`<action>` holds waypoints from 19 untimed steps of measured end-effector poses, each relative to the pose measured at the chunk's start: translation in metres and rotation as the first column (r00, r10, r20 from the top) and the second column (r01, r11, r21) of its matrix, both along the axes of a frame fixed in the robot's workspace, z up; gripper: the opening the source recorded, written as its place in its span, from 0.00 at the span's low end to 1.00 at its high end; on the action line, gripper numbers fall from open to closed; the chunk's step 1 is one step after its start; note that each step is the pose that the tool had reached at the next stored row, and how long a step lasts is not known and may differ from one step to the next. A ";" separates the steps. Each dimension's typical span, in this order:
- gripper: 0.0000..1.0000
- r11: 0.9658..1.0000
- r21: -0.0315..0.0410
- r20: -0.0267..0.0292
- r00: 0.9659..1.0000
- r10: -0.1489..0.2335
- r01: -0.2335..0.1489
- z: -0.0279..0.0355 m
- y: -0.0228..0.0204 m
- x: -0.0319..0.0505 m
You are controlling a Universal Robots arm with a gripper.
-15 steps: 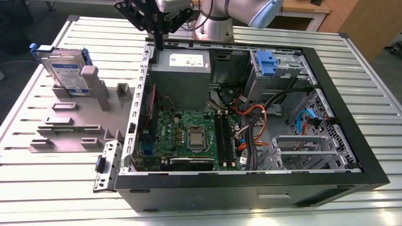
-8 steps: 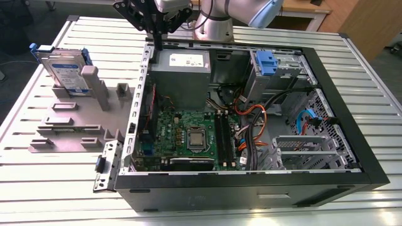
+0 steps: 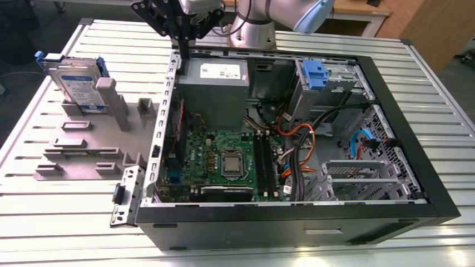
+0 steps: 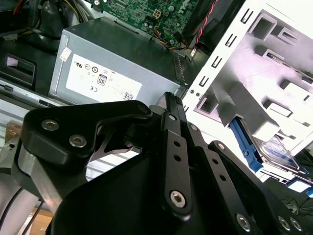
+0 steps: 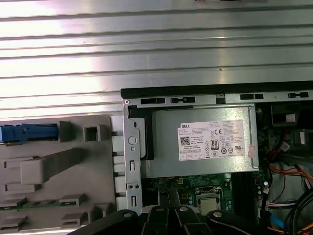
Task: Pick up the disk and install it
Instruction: 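Reach for the disk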
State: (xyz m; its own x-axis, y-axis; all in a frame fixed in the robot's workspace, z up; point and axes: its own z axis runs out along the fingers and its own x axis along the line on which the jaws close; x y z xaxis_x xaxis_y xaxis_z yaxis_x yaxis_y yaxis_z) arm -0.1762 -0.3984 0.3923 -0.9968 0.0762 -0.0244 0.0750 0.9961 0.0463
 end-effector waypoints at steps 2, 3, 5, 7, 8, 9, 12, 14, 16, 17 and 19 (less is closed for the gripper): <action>0.11 1.000 0.000 0.000 1.000 0.000 0.000 0.0000 0.0000 -0.0007; 0.11 1.000 0.000 0.000 1.000 0.000 0.000 0.0000 0.0000 -0.0010; 0.11 1.000 0.000 0.000 1.000 0.000 0.000 0.0000 0.0000 -0.0013; 0.11 1.000 0.000 0.000 1.000 0.000 0.000 0.0000 0.0000 -0.0014; 0.11 1.000 0.000 0.000 1.000 0.000 0.000 0.0000 0.0000 -0.0016; 0.11 1.000 0.000 0.000 1.000 0.000 0.000 0.0000 0.0000 -0.0019; 0.11 1.000 0.000 0.000 1.000 0.000 0.000 0.0000 0.0000 -0.0029; 0.11 1.000 0.000 0.000 1.000 0.000 0.000 0.0000 0.0000 -0.0036; 0.11 1.000 0.000 0.000 1.000 0.000 0.000 0.0000 0.0000 -0.0041; 0.11 1.000 0.000 0.000 1.000 0.000 0.000 0.0000 0.0000 -0.0041; 0.11 1.000 0.000 0.000 1.000 0.000 0.000 -0.0002 0.0000 -0.0062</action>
